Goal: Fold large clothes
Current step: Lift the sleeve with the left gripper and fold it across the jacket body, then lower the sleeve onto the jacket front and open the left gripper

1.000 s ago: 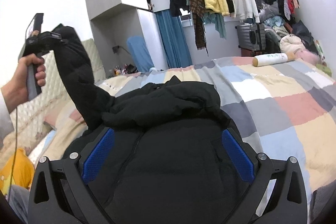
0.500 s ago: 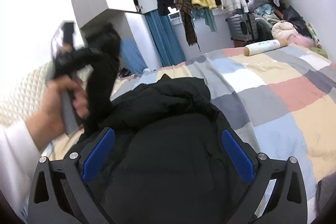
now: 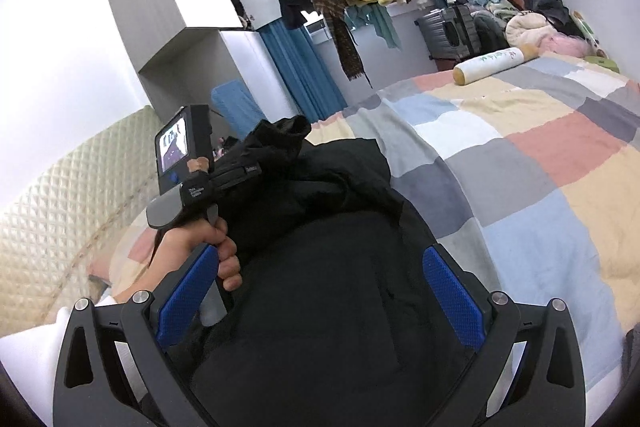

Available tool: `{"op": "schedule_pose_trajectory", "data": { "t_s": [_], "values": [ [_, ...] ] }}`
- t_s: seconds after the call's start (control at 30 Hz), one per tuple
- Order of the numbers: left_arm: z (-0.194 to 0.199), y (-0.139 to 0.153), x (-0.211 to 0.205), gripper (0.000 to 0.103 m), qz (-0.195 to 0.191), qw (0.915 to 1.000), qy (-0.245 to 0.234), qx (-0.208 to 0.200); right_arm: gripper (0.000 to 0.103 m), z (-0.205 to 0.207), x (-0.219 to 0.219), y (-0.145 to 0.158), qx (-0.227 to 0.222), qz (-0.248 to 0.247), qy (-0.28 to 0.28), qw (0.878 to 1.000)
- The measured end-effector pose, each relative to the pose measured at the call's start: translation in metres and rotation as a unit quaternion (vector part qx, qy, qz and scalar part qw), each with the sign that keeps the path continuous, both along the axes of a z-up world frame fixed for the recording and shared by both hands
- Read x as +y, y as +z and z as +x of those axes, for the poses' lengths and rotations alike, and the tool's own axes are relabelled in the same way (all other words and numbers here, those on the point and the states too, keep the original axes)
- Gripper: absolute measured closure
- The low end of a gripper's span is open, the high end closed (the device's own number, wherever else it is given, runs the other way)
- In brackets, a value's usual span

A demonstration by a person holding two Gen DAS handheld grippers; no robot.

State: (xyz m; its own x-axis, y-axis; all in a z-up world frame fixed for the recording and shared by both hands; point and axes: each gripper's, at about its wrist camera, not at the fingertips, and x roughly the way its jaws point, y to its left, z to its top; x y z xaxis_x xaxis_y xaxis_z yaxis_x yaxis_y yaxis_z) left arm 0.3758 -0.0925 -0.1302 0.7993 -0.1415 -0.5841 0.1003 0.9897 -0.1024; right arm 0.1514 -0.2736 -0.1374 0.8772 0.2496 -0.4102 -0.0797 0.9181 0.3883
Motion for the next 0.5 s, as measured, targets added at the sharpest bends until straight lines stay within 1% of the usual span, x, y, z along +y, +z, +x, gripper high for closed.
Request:
{"op": "schedule_pose_trajectory", "data": {
  "t_s": [0.17, 0.23, 0.3, 0.33, 0.37, 0.4, 0.47, 0.5],
  "values": [
    [0.001, -0.002, 0.001, 0.098, -0.02, 0.9997, 0.008, 0.008, 0.0, -0.001, 0.002, 0.0, 0.0, -0.005, 0.003, 1.0],
    [0.001, -0.001, 0.003, 0.093, -0.028, 0.9993, 0.009, 0.023, 0.0, -0.001, 0.002, 0.001, 0.002, -0.005, 0.003, 1.0],
    [0.002, -0.003, 0.005, 0.077, -0.04, 0.998, 0.004, 0.05, 0.0, -0.001, 0.003, 0.002, 0.0, -0.008, 0.003, 1.0],
    [0.002, -0.002, 0.006, 0.071, -0.043, 0.9972, -0.002, 0.06, 0.0, -0.002, 0.005, 0.003, -0.001, -0.012, 0.003, 1.0],
    [0.001, 0.0, 0.007, 0.057, -0.044, 0.9971, -0.006, 0.062, 0.0, -0.003, 0.007, 0.003, -0.002, -0.018, 0.003, 1.0],
    [-0.004, 0.004, 0.008, 0.038, -0.043, 0.9973, -0.01, 0.058, 0.0, -0.003, 0.009, 0.003, -0.002, -0.023, 0.004, 1.0],
    [-0.013, 0.013, 0.011, 0.023, -0.037, 0.9982, -0.012, 0.046, 0.0, -0.002, 0.014, 0.004, -0.001, -0.03, 0.009, 1.0],
    [-0.017, 0.015, 0.013, 0.023, -0.035, 0.9984, -0.015, 0.041, 0.0, -0.002, 0.015, 0.004, 0.0, -0.032, 0.01, 0.999]
  ]
}}
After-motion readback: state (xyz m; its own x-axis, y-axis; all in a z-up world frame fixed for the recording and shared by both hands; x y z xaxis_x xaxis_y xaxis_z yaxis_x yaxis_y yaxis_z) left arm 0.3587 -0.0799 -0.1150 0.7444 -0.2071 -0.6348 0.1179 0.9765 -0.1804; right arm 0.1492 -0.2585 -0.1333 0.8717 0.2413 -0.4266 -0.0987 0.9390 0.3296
